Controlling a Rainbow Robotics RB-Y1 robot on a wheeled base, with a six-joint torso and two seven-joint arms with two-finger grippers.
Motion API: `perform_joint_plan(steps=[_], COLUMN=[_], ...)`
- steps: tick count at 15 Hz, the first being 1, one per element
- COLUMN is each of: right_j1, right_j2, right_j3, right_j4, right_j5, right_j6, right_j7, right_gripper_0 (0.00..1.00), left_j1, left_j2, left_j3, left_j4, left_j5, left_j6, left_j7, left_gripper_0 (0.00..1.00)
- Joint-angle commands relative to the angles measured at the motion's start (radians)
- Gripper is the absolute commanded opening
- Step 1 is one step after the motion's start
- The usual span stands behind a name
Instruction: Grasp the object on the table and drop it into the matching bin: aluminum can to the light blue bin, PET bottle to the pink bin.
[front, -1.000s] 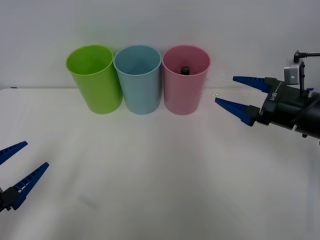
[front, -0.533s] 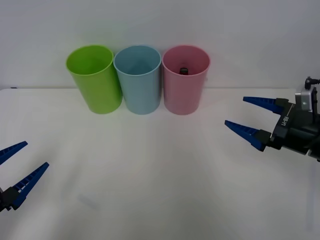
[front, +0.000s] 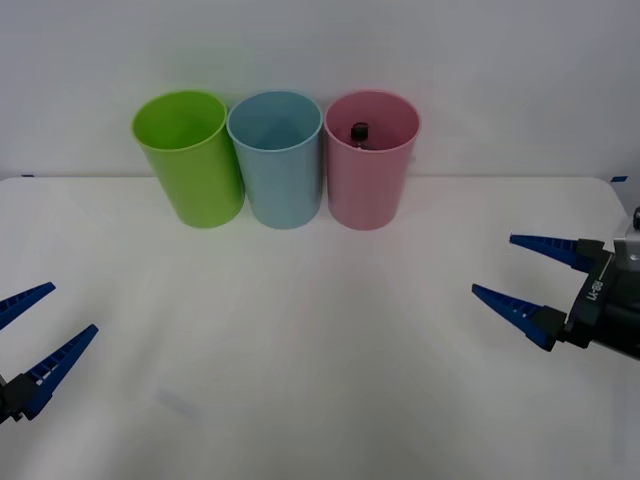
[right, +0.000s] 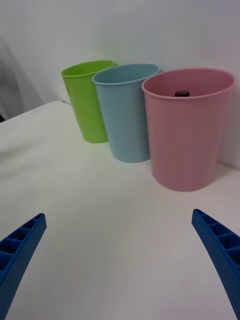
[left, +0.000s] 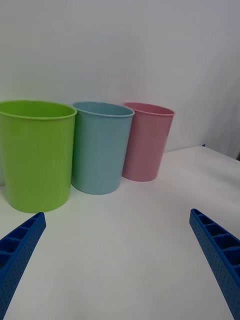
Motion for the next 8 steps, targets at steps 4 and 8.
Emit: perform_joint_plan(steps=[4,8], right_j1=[0.126,0.187], right_j2=[0.021,0.097], right_j3=[-0.056,-0.115], right_j4=[-0.003,-0.002], right_j5=[0.0,0.022], right_j6=[-0.009,-0.037], right_j7=[0.038,0.081], right_gripper_0=[1.0,1.0], left_j1=[0.0,0.0], left_j2=[0.0,0.0], left_j3=[0.0,0.0], left_j4=[0.0,0.0], left_j5=[0.0,0.0], left_j6=[0.0,0.0], left_j7=[0.0,0.0], left_gripper_0=[1.0,1.0])
